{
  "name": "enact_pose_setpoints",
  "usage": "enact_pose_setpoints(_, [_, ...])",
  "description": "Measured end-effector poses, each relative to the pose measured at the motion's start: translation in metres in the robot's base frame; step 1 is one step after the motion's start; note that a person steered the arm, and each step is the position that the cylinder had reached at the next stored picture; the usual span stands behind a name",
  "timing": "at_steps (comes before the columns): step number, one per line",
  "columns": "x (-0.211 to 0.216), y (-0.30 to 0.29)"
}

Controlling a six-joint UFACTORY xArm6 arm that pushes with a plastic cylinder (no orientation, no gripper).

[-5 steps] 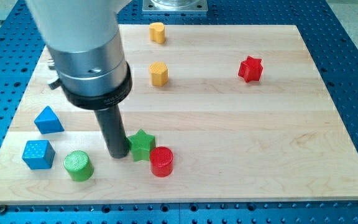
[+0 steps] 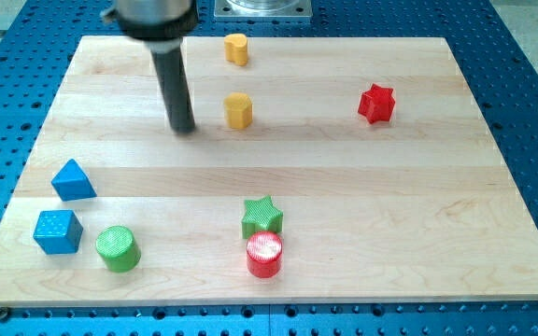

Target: Slide the yellow hexagon into the green star

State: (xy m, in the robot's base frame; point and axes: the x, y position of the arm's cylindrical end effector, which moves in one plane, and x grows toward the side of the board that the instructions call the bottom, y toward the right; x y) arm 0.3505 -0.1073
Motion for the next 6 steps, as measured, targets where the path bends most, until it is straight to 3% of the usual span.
enact_pose_setpoints(1, [-0.028, 0.061])
enact_pose_setpoints(2, [0.042, 0.064])
enact_pose_setpoints(3, [0.061, 0.042])
enact_pose_setpoints(5, [0.152, 0.045])
enact_pose_setpoints(6, [0.163, 0.035])
